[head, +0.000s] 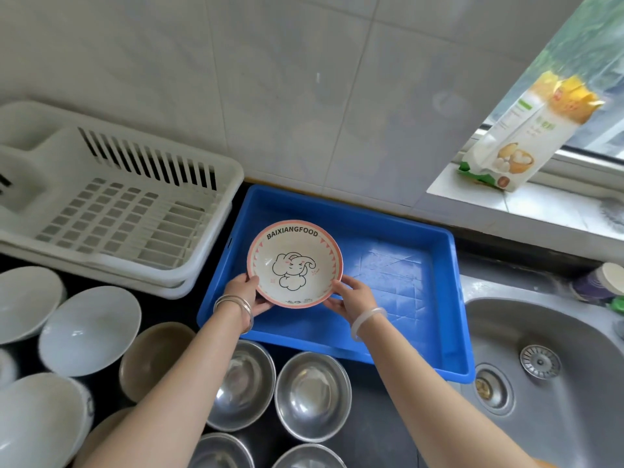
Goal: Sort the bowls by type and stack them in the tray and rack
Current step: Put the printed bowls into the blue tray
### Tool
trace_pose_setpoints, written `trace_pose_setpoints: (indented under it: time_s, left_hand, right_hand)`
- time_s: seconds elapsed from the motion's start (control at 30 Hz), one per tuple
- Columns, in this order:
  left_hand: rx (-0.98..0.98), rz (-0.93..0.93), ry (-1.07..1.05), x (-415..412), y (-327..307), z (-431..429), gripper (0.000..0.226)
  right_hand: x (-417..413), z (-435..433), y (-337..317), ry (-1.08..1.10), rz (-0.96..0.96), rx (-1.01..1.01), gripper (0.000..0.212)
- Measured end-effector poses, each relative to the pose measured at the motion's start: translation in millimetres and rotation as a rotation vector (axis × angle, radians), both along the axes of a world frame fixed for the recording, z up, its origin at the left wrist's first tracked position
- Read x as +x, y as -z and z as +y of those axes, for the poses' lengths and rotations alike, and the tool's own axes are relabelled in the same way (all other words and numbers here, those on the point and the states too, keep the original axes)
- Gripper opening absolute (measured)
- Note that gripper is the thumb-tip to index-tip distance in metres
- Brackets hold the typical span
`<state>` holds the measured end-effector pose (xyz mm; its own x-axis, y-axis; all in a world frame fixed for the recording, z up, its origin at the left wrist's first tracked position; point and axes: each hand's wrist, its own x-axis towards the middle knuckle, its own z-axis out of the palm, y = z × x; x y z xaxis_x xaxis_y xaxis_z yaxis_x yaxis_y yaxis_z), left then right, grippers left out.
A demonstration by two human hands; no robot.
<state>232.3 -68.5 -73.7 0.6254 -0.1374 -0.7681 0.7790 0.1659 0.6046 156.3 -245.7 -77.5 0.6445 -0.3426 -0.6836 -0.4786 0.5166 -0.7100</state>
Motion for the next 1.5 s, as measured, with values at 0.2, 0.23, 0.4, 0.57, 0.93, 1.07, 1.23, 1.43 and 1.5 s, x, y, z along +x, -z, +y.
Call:
trace_pose_setpoints:
  time_s: [0.2,0.23,0.4,0.57,0.93,1.07,1.23,1.43,1.5]
  left_hand:
    - [-0.054,-0.043,-0.107,5,2,-5,0.03]
    - [-0.058,-0.053,-0.119,6,2,-6,0.03]
    - [-0.086,-0.089,-0.161,12,2,-10,0.032]
    - [-0.046,-0.098,-0.178,16,4,-15,0.033]
    - [0.075,-0.22,-0.198,-7,-7,-25,0.028]
    - [0.121,-0.219,-0.145,-29,-17,-29,0.03]
    - [0.189,-0.293,0.071,-81,-39,-45,0.031]
    - [0.218,-0.376,0.372,-165,-55,-96,0.024]
    - [0.214,-0.389,0.48,-194,-54,-114,0.024]
  right_hand:
    - [25,7,1,0.048,-0.001,0.003,0.032]
    - [29,8,1,0.055,0.0,0.005,0.032]
    - [46,12,1,0.073,0.012,0.01,0.032]
    - [52,13,3,0.1,0.032,-0.003,0.03]
    - [33,14,-8,-0.032,0.028,-0.023,0.033]
    - [7,6,-20,-0.09,0.023,-0.123,0.032]
    - [-58,-14,-45,-0.138,0.017,-0.25,0.023]
    - [-170,-54,-64,-0.119,0.105,-0.556,0.025]
    - [-214,-71,-66,-0.135,0.192,-0.738,0.025]
